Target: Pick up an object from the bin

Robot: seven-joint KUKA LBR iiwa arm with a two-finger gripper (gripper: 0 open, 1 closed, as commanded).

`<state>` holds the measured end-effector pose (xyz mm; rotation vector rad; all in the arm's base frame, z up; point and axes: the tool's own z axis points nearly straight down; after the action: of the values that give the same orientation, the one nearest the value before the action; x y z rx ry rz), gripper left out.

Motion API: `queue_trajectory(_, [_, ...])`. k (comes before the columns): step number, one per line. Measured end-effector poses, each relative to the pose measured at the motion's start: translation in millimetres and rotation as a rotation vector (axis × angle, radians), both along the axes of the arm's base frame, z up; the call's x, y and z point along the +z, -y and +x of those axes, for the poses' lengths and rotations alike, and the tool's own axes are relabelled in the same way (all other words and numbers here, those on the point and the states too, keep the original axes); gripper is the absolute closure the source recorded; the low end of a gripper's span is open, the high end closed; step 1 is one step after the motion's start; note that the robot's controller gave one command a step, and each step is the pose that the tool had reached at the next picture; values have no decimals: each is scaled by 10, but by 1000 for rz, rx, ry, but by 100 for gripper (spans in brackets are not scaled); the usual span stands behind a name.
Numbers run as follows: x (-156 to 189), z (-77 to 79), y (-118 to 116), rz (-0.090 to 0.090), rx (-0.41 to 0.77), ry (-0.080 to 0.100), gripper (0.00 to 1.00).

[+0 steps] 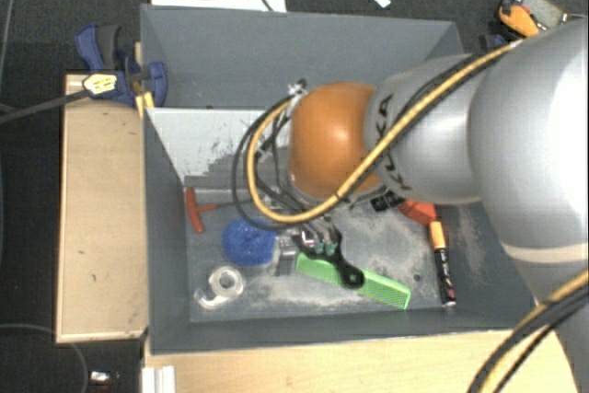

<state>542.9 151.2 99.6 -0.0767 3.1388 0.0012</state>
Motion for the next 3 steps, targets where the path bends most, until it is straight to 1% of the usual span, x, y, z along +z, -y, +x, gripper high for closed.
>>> queue_trajectory(1, [-299,-13,-156,5,31,9,0])
queue_trajectory(2, [-289,112,-217,3,-104,8,100])
queue_trajectory(3, [-289,112,-216,3,-104,8,100])
